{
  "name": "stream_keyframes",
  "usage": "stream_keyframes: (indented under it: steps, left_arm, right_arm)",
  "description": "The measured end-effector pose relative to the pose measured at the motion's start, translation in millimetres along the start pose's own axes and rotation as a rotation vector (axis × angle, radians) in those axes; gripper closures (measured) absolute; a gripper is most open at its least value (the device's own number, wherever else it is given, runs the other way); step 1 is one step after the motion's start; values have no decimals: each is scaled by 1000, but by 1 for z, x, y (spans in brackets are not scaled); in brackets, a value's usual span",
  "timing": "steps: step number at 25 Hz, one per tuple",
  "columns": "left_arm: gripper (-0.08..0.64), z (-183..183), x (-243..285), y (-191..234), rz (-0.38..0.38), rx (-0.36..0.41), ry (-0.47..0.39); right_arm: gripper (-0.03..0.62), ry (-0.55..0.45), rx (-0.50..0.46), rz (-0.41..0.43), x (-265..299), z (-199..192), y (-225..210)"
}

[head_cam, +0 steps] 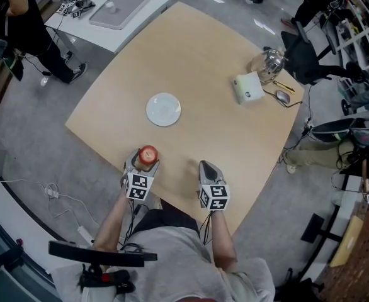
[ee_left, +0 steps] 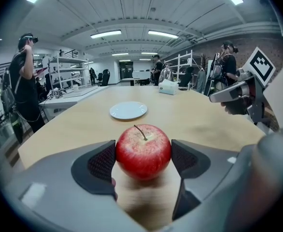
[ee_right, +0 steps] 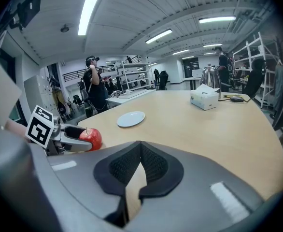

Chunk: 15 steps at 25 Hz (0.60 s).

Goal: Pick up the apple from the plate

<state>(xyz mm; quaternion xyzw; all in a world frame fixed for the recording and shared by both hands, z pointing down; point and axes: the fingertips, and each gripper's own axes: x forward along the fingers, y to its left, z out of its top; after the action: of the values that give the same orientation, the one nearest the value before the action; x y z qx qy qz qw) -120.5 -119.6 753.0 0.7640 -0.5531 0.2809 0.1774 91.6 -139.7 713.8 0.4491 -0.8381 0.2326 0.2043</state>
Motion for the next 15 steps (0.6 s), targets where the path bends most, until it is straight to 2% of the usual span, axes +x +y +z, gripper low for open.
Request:
stream_keyframes:
  steps: [15]
  left_arm:
    - [173, -2, -3, 3, 12, -30, -30]
  right_arm:
    - [586, -3, -5, -8, -6, -3, 3]
